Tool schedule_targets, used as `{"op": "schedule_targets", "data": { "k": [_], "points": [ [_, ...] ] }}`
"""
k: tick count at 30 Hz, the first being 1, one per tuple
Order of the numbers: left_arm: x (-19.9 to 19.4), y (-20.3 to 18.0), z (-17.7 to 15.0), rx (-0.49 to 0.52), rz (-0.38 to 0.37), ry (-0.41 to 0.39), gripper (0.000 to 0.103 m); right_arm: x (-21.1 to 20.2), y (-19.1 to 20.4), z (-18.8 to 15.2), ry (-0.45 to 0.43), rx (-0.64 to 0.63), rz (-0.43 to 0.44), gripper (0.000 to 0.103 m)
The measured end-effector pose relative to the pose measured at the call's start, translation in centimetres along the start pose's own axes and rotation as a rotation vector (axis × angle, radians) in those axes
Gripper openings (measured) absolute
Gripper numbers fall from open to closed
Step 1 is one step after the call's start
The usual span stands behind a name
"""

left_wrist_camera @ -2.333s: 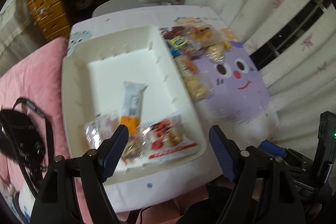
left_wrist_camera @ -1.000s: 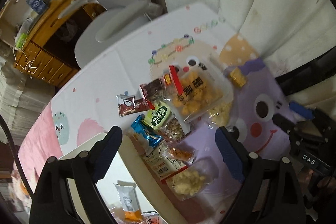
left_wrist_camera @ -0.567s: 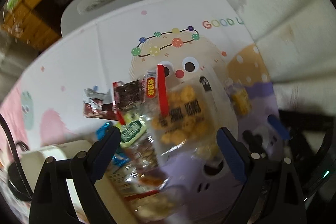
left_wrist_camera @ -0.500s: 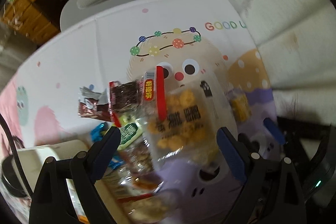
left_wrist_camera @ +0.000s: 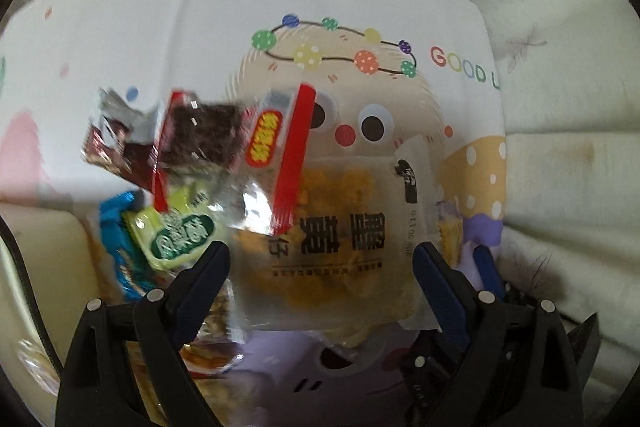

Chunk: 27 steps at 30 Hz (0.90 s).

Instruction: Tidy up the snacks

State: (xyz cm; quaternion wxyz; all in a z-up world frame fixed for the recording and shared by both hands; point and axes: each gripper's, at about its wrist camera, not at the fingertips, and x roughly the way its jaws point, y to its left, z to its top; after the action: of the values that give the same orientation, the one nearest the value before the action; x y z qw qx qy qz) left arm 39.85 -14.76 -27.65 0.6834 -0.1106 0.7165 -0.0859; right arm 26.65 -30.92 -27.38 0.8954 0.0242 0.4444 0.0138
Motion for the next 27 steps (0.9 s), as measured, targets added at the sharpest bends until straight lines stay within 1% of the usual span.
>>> {"op": "schedule_targets", "data": {
  "k": [6, 9, 11, 13, 16, 19, 20, 22, 23, 24, 27],
  "points": [
    [0.9, -0.1, 0.7, -0.039, -0.002, -0.01, 0.096, 0.2, -0.2, 0.0, 0.013, -0.011, 0.015, 0.066],
    [1.1, -0.2, 1.2, -0.054, -0.001, -0.012, 0.095, 0.3, -0.2, 0.0, 0.028, -0.03, 0.044, 0.059],
    [1.1, -0.3, 1.3, -0.056, 0.001, -0.018, 0.093, 0.4, -0.1, 0.1, 0.036, -0.042, 0.061, 0.052],
    [1.2, -0.2, 1.4, -0.07, -0.003, -0.018, 0.09, 0.4, 0.0, 0.1, 0.046, -0.043, 0.075, 0.048],
    [1.0, 0.0, 1.4, -0.107, -0.019, -0.025, 0.085, 0.5, -0.1, 0.2, 0.068, -0.028, 0.09, 0.046],
    [0.6, 0.6, 1.2, -0.133, -0.032, -0.027, 0.08, 0.8, -0.3, 0.3, 0.101, 0.0, 0.104, 0.041],
    [0.5, 0.8, 1.1, -0.14, -0.036, -0.027, 0.08, 1.0, -0.5, 0.4, 0.116, 0.017, 0.111, 0.034],
    [0.3, 1.1, 0.9, -0.16, -0.038, -0.03, 0.076, 1.7, -0.8, 0.4, 0.159, 0.034, 0.1, 0.033],
    [-0.1, 1.4, 0.7, -0.166, -0.037, -0.031, 0.075, 1.7, -0.8, 0.4, 0.157, 0.038, 0.099, 0.033],
    [-0.1, 1.5, 0.6, -0.17, -0.03, -0.032, 0.071, 1.8, -0.8, 0.4, 0.159, 0.037, 0.099, 0.033],
    [-0.4, 1.9, 0.1, -0.181, -0.018, -0.018, 0.07, 1.8, -0.9, 0.3, 0.171, 0.051, 0.1, 0.033]
  ]
}}
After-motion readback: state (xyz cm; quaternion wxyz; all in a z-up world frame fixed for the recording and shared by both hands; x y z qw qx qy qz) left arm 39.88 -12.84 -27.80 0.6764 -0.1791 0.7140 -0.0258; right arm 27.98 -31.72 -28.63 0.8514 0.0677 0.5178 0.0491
